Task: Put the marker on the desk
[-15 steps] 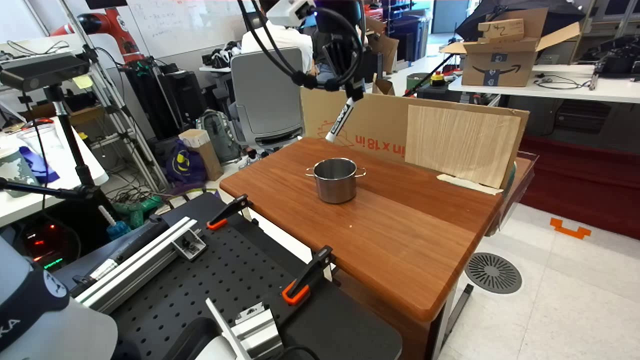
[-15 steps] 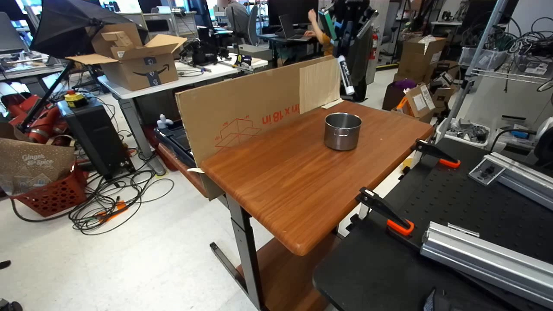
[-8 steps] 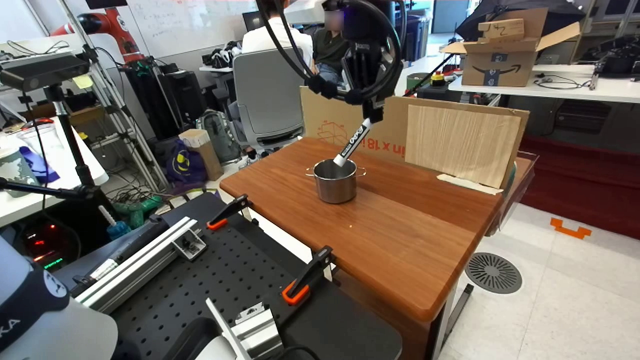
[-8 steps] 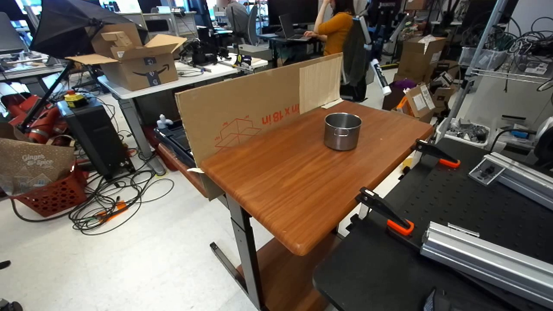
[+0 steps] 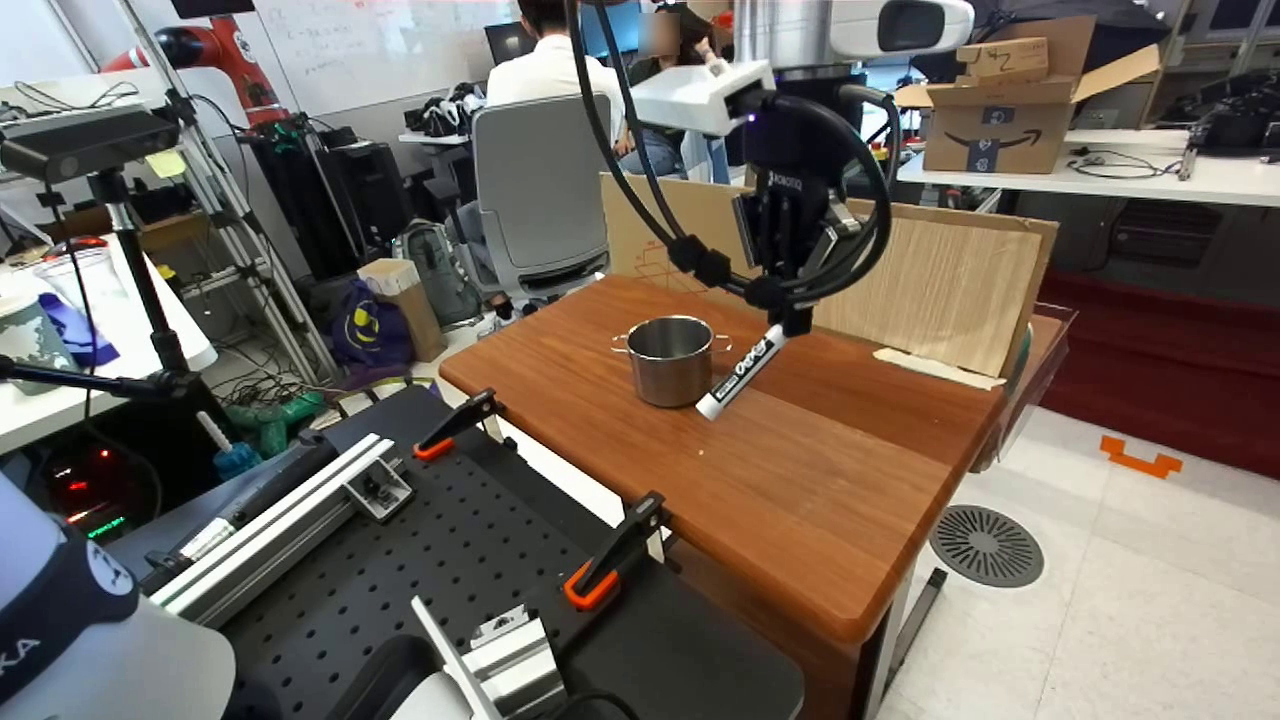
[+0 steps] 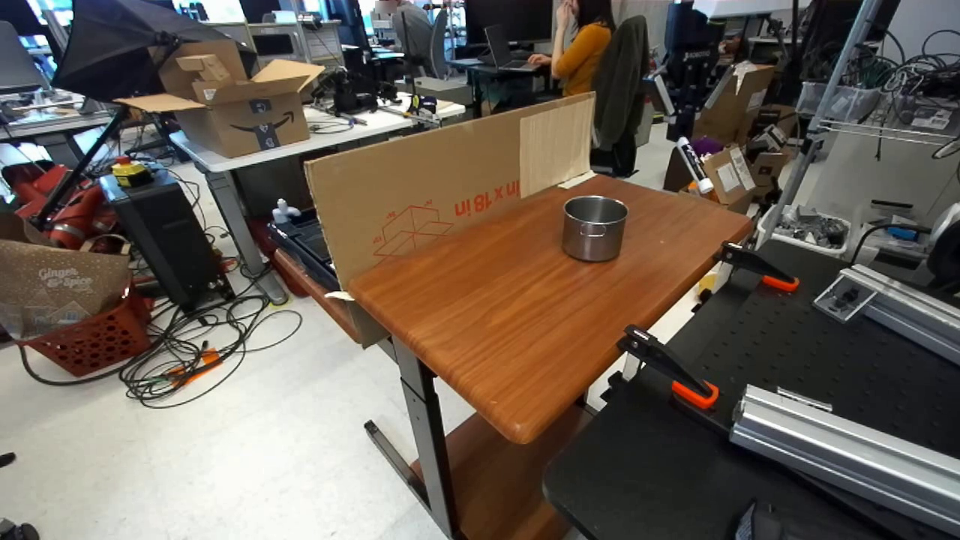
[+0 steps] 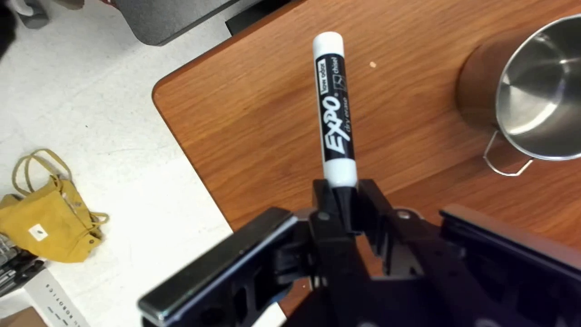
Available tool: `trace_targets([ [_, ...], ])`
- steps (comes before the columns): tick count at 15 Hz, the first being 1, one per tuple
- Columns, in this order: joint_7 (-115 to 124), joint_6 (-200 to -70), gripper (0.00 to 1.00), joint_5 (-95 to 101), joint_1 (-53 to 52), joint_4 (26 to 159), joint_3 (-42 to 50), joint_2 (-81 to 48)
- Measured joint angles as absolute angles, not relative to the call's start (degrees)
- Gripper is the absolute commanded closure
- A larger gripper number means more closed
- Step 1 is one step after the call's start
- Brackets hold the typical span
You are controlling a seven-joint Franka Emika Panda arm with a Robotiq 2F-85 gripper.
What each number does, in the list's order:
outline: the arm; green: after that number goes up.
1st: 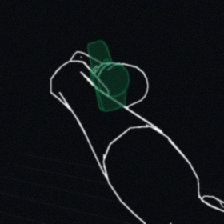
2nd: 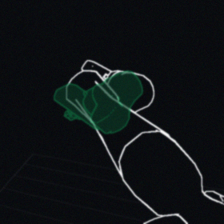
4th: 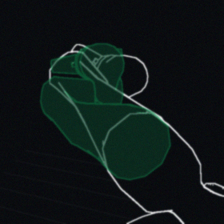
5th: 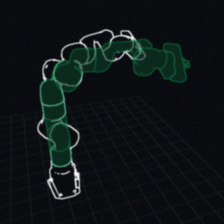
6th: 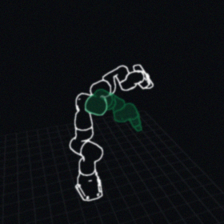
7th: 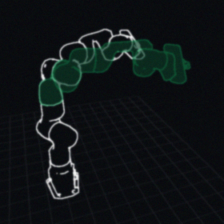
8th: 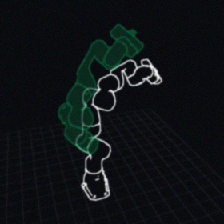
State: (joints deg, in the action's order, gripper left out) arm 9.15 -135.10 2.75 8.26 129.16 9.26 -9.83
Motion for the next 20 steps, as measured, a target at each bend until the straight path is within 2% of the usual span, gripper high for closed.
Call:
trace_targets([
  [20,9.22,-135.97,0.95,-4.88,9.09,115.03,9.06,-30.38],
])
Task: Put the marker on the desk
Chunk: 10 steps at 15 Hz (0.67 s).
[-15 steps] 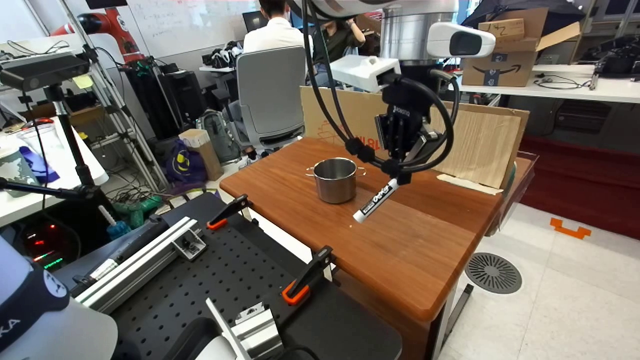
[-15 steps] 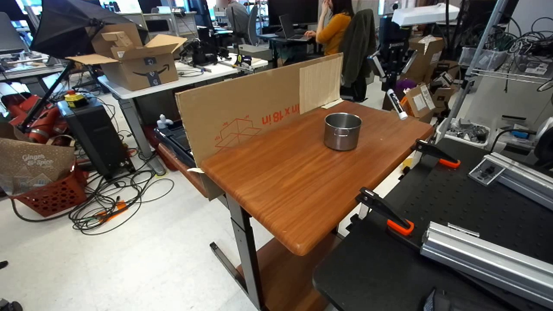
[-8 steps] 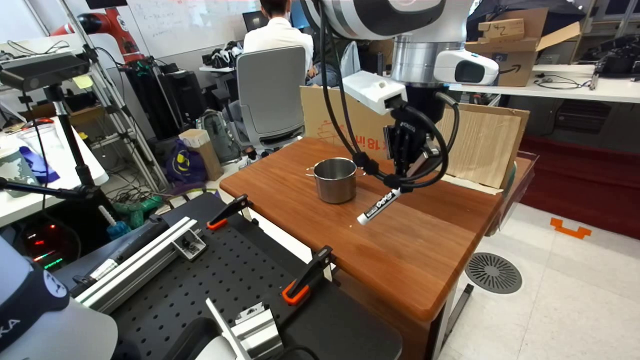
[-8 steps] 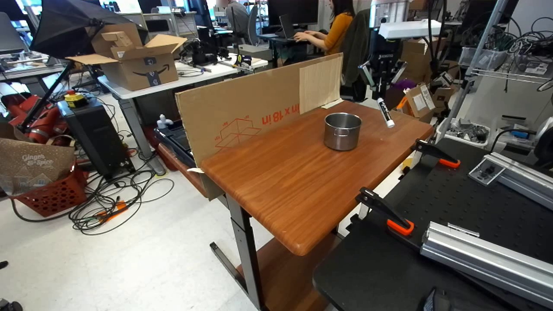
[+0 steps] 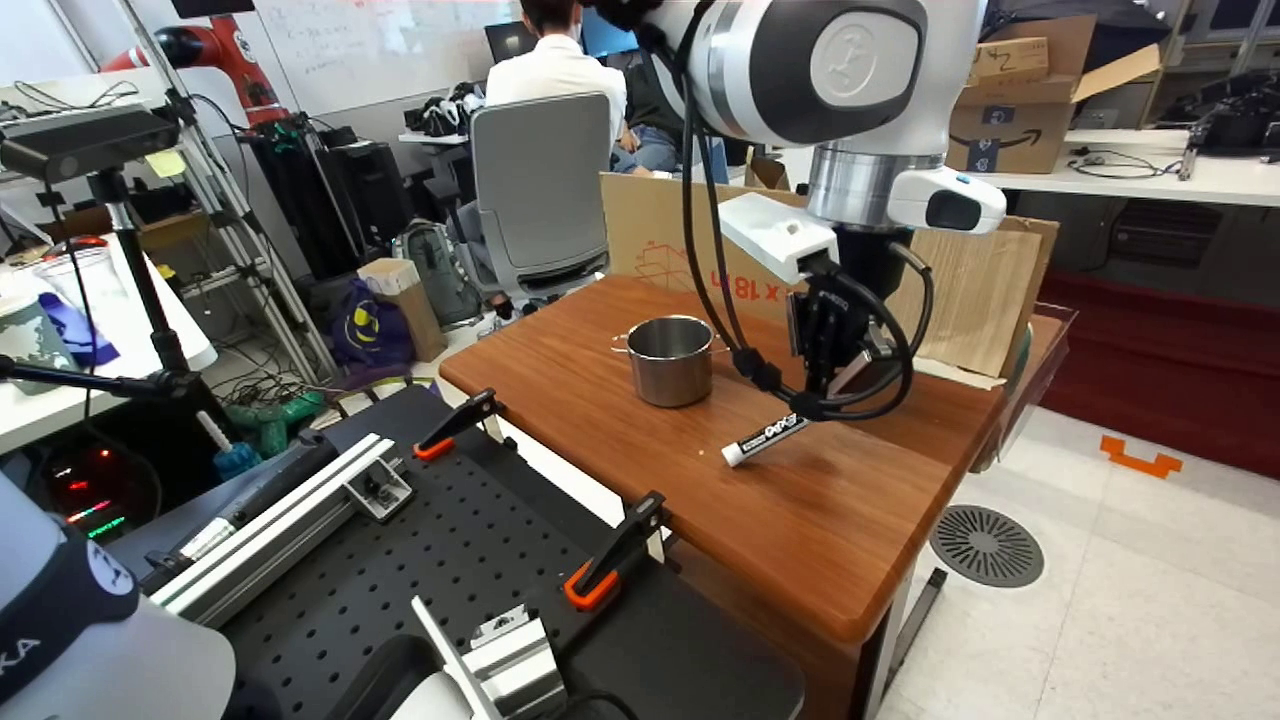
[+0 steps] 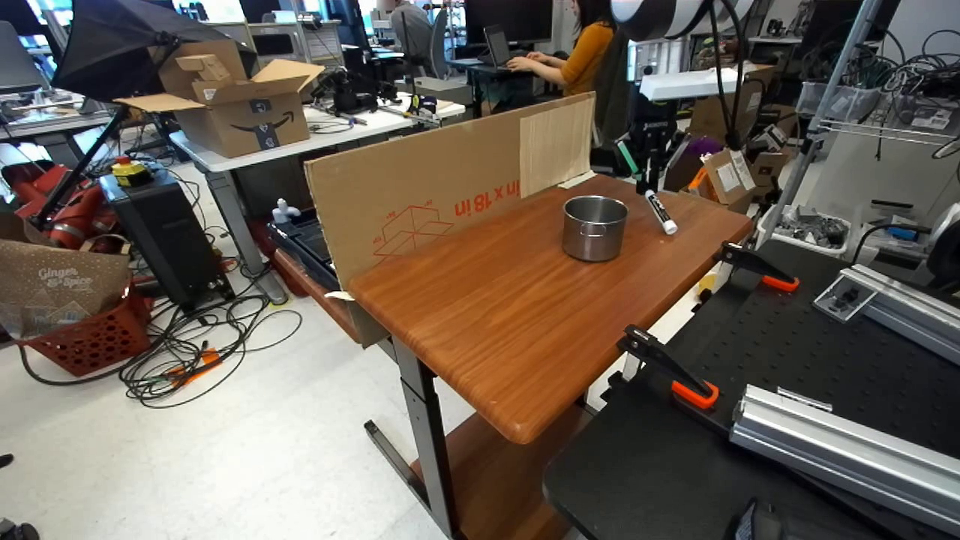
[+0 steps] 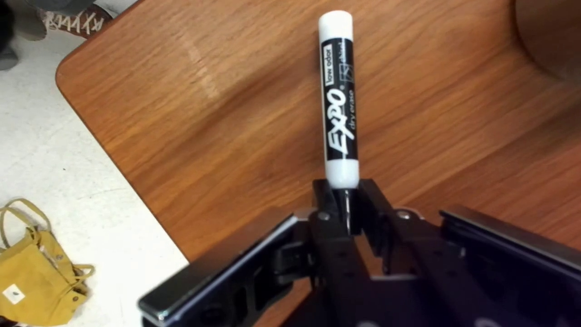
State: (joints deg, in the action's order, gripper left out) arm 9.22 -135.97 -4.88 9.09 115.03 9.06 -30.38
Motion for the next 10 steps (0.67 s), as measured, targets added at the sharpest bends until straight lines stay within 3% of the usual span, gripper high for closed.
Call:
trace_targets([
  [10,10.19,-136.34,0.95,-4.96,10.38,108.83,9.36,-36.86],
])
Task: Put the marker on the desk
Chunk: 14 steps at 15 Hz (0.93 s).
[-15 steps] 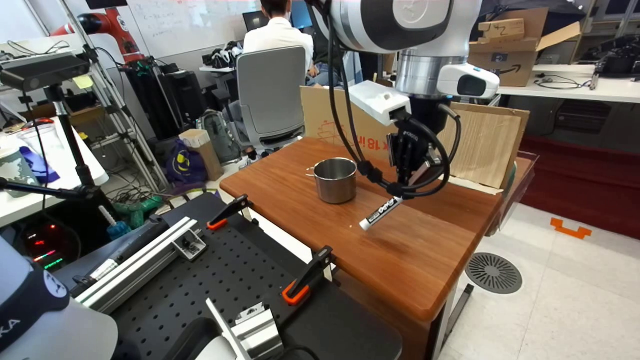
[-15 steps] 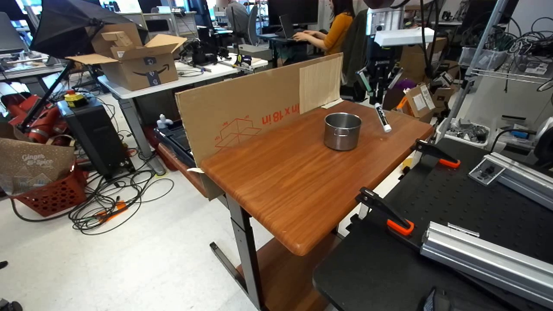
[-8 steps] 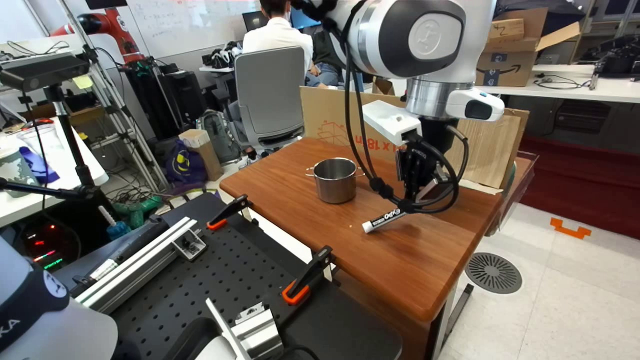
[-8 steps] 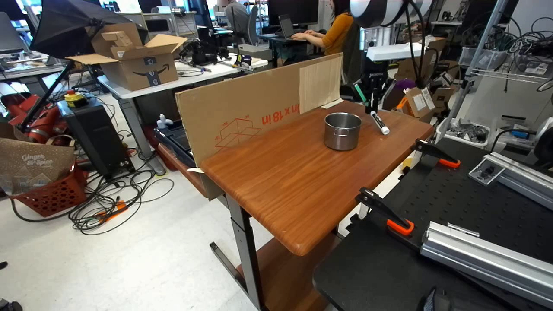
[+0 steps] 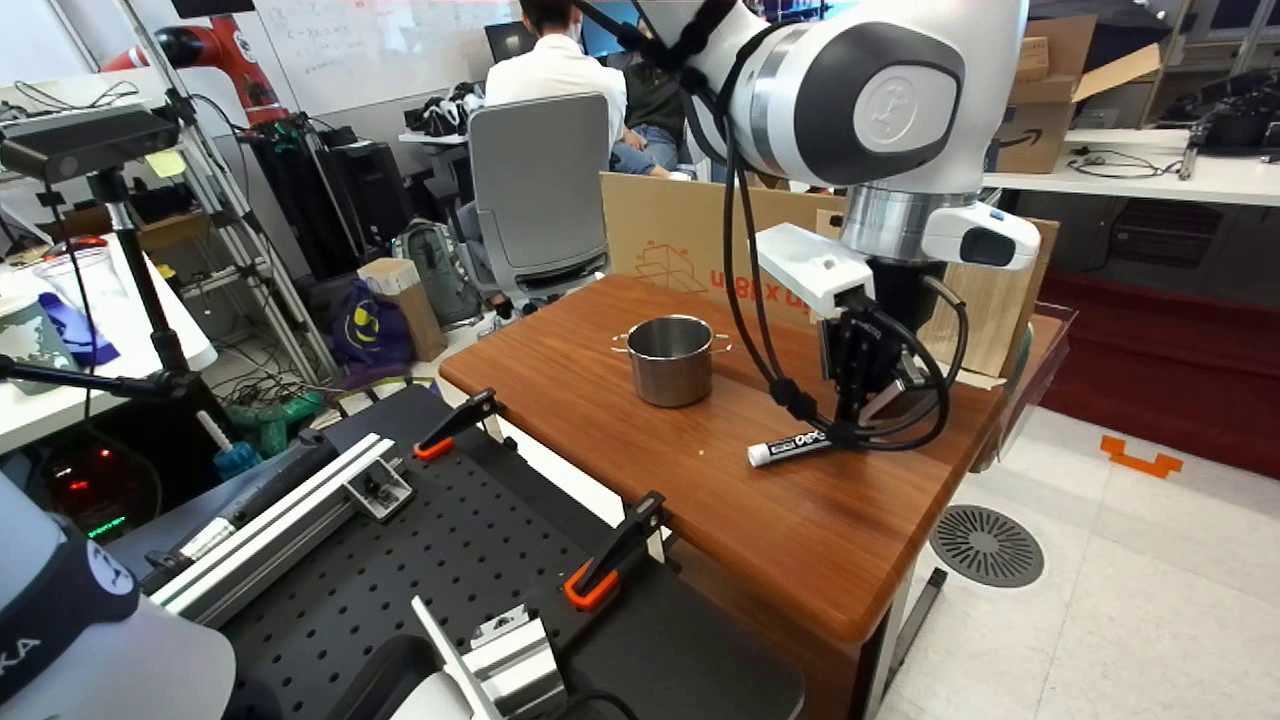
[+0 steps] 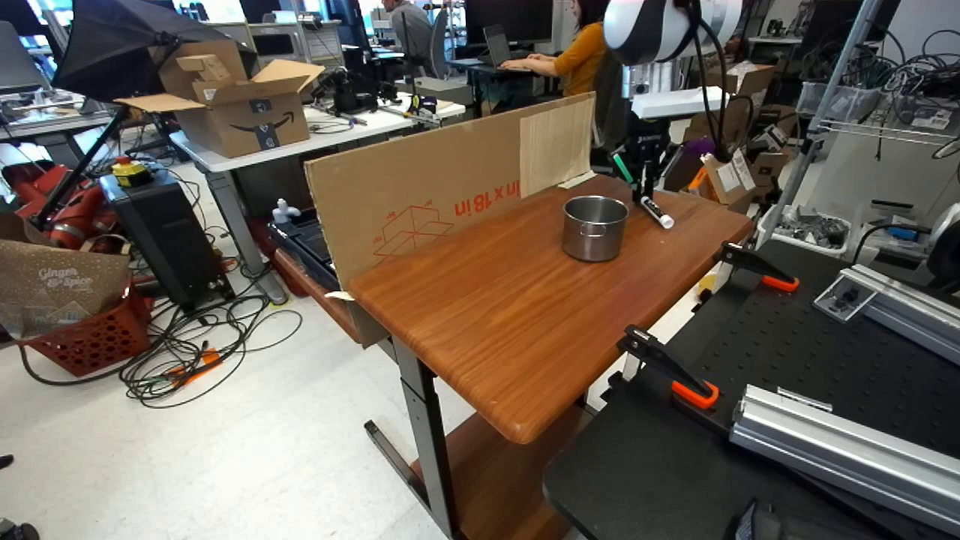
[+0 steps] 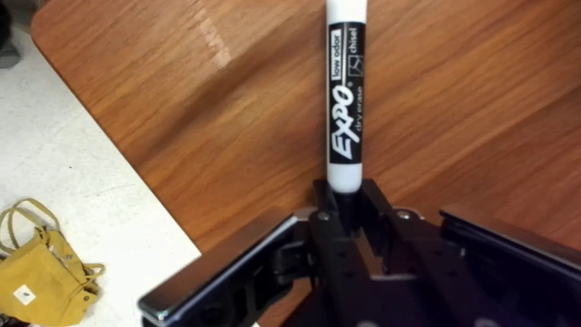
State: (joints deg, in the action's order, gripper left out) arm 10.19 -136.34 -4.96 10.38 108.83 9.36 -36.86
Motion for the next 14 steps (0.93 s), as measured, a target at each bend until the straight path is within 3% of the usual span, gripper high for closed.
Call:
trace_targets([
  [1,10.33,-136.50,0.56,-4.96,10.50,108.36,9.39,-37.19],
  [3,11.02,-136.91,0.50,-4.96,10.41,107.92,9.36,-37.63],
  [10,12.50,-138.38,0.01,-4.95,10.39,107.26,9.44,-38.10],
  [14,12.47,-138.35,0.00,-4.95,11.28,105.32,10.17,-38.10],
])
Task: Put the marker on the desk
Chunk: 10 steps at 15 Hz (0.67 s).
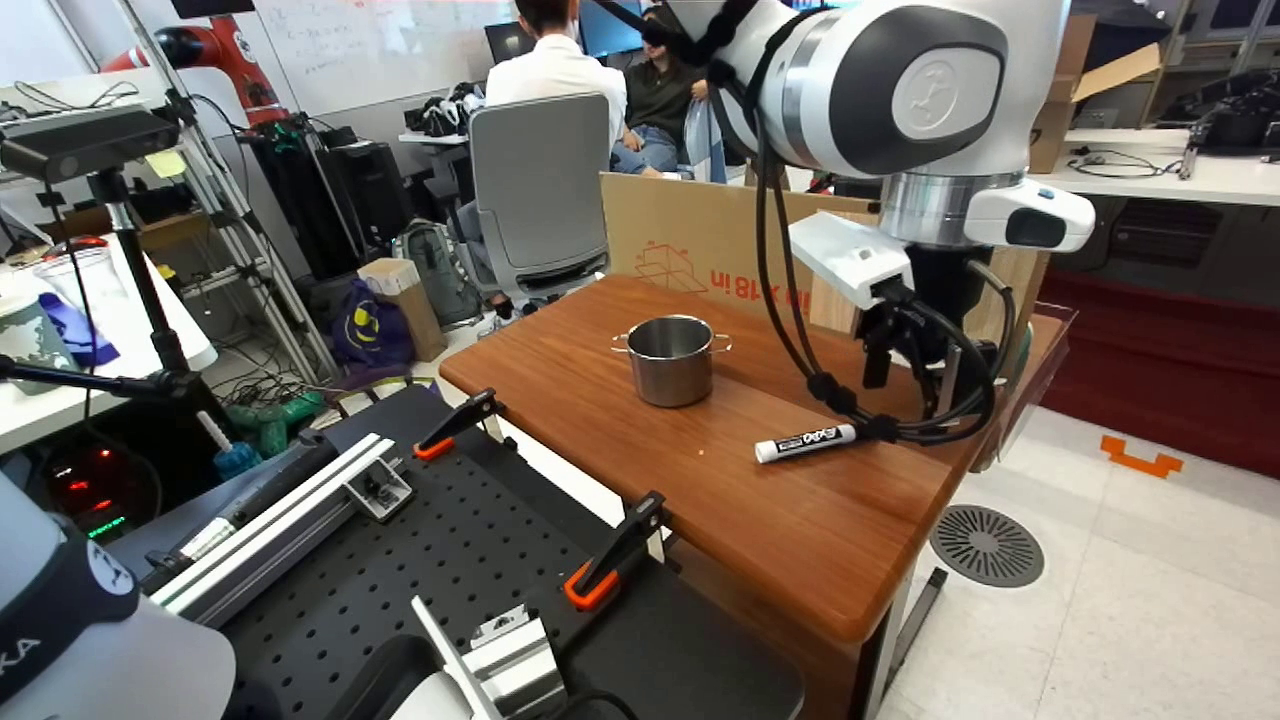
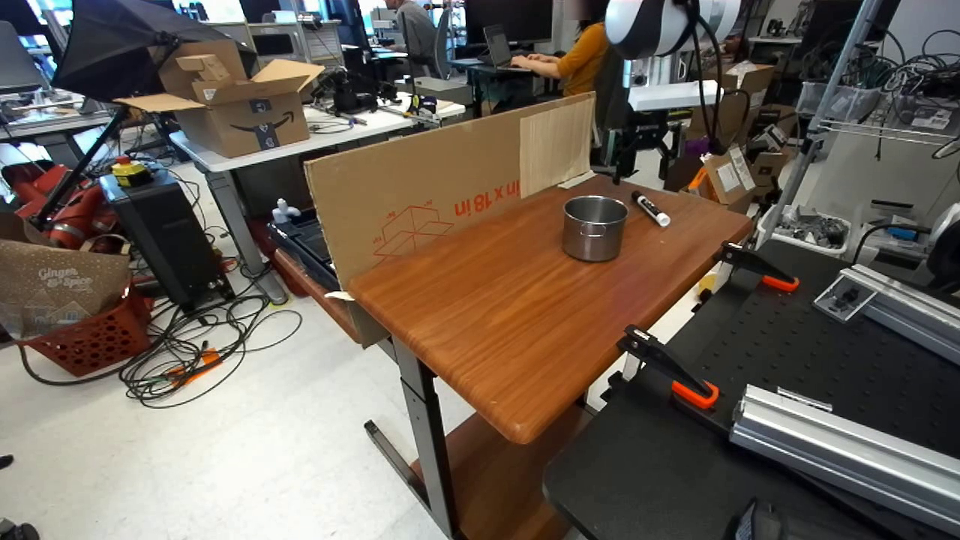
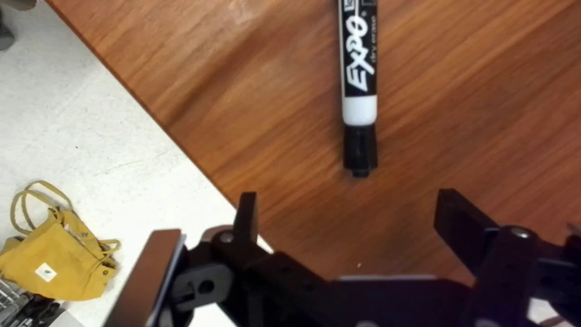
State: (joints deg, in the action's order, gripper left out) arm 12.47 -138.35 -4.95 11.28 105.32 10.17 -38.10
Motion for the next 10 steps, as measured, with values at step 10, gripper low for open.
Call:
trace_targets([
  [10,10.66,-138.05,0.00,-4.95,13.25,102.98,10.52,-33.63],
])
